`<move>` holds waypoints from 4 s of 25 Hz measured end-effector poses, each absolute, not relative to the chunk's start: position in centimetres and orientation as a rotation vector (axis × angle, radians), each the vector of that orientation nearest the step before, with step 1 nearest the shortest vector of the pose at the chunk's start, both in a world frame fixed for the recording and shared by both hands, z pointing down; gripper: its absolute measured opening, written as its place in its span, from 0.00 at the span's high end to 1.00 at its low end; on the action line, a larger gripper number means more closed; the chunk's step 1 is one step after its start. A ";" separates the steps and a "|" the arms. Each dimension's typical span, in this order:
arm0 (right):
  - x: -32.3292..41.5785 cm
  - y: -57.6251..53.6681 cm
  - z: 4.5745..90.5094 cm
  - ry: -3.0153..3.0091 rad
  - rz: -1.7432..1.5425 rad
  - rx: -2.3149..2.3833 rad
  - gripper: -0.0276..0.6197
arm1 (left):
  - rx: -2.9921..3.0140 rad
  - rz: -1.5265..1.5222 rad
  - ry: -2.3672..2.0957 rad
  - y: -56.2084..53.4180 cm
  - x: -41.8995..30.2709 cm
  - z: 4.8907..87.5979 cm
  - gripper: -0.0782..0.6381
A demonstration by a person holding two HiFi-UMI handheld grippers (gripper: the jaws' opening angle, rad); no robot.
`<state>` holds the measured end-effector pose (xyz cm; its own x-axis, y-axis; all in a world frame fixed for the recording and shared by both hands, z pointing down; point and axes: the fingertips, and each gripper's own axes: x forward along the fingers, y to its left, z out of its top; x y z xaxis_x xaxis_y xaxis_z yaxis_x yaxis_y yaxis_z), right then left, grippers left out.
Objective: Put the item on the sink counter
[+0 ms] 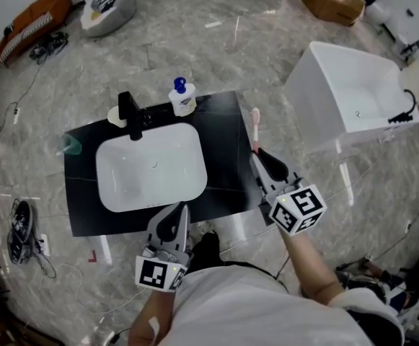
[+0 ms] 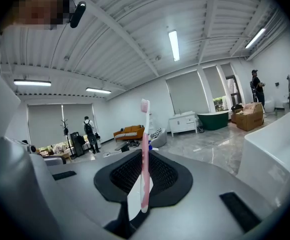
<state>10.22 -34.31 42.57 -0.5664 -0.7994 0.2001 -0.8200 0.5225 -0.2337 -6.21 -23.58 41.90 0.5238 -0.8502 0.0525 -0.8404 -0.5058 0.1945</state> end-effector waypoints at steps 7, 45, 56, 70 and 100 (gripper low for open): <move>9.9 -35.8 44.3 -2.632 0.485 1.443 0.86 | 2.561 -0.094 -1.422 -25.1 -6.7 41.9 0.89; 8.8 -41.5 60.1 -2.278 0.713 1.398 0.86 | 2.509 -0.077 -1.428 -27.8 -9.5 43.2 0.89; 9.2 -42.5 65.1 -2.145 0.766 1.351 0.86 | 2.481 -0.050 -1.446 -27.8 -10.1 44.2 0.89; 9.7 -42.9 68.4 -2.006 0.821 1.306 0.86 | 2.467 -0.063 -1.399 -28.3 -9.1 45.0 0.89; 9.5 -43.6 71.2 -1.817 0.848 1.283 0.86 | 2.423 -0.141 -1.428 -29.2 -11.3 45.5 0.89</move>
<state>9.49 -43.63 71.22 -0.2233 -0.4637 0.8574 -0.9550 0.2801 -0.0973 -11.32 -29.24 45.54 0.4945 -0.8657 0.0783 -0.8336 -0.4468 0.3248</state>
